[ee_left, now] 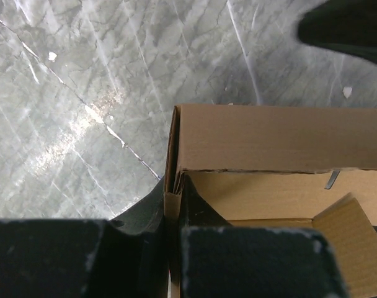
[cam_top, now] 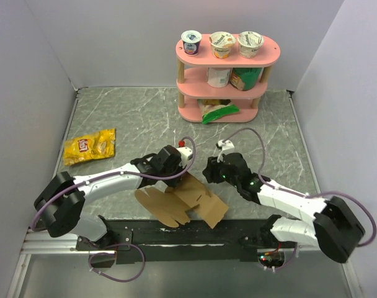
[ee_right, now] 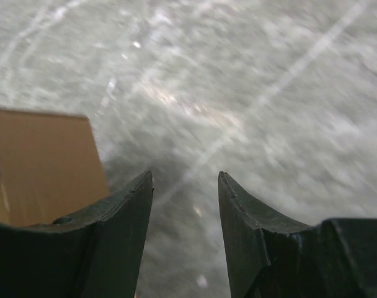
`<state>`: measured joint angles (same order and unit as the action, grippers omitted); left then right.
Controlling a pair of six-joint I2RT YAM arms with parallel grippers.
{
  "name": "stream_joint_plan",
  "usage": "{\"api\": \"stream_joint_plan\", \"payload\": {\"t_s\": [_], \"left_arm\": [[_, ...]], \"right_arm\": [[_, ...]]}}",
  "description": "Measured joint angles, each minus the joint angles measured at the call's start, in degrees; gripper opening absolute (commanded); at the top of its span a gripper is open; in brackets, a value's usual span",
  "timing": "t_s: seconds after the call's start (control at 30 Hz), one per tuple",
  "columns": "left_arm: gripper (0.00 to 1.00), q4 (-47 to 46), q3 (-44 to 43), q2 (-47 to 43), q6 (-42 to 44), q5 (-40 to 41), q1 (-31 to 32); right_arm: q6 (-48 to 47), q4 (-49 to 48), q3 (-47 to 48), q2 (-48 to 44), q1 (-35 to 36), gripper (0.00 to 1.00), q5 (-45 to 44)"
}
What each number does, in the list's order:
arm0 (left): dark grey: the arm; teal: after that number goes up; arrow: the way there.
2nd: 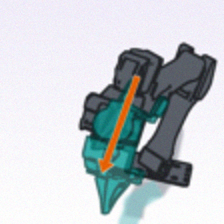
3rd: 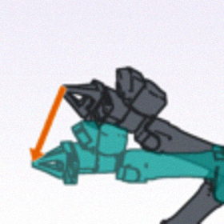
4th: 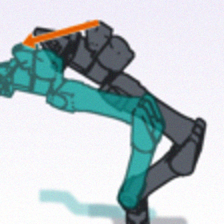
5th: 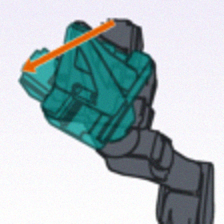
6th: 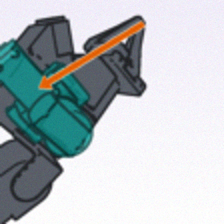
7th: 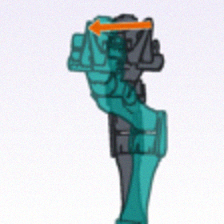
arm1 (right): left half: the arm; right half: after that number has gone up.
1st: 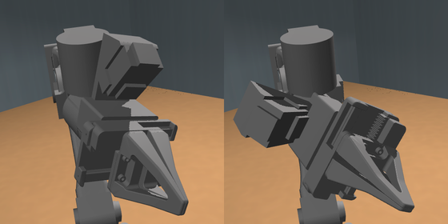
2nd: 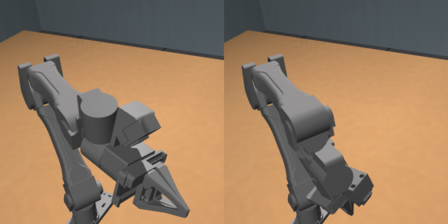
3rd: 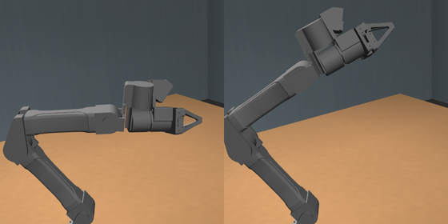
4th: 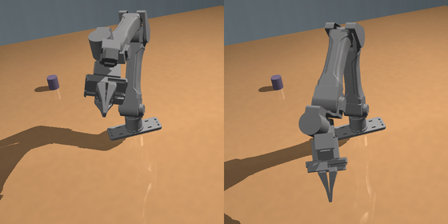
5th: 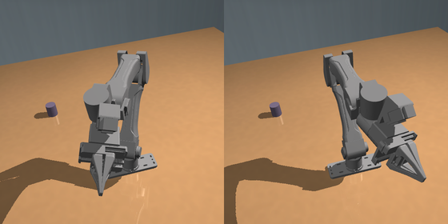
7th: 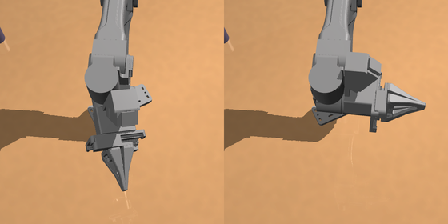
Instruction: Fold the paper box
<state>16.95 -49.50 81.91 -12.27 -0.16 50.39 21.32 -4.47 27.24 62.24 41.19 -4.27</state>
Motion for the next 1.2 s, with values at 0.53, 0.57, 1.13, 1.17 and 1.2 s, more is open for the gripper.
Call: {"api": "stream_joint_plan", "payload": {"t_s": [0.53,0.57,1.13,1.17,1.2], "left_arm": [[0.01,4.1,-2.5,9.1,-2.1,2.3,0.4],[0.01,4.5,-2.5,9.3,-2.4,2.6,0.4],[0.01,16.9,-14.6,18.7,-5.7,4.0,-8.4],[0.01,17.4,-15.2,19.0,-5.7,3.8,-9.0],[0.01,18.4,-16.3,19.6,-5.9,3.1,-9.8]], "right_arm": [[-1.5,-16.9,0.8,13.2,9.7,0.52,3.1],[-1.3,-17.4,0.8,13.9,9.7,0.52,3.1],[-1.9,-5.0,-10.4,-26.9,16.5,0.9,-11.5],[-1.9,-4.7,-11.7,-27.7,18.8,0.9,-12.4],[-2.3,-4.3,-12.7,-27.5,21.7,0.9,-13.9]]}}
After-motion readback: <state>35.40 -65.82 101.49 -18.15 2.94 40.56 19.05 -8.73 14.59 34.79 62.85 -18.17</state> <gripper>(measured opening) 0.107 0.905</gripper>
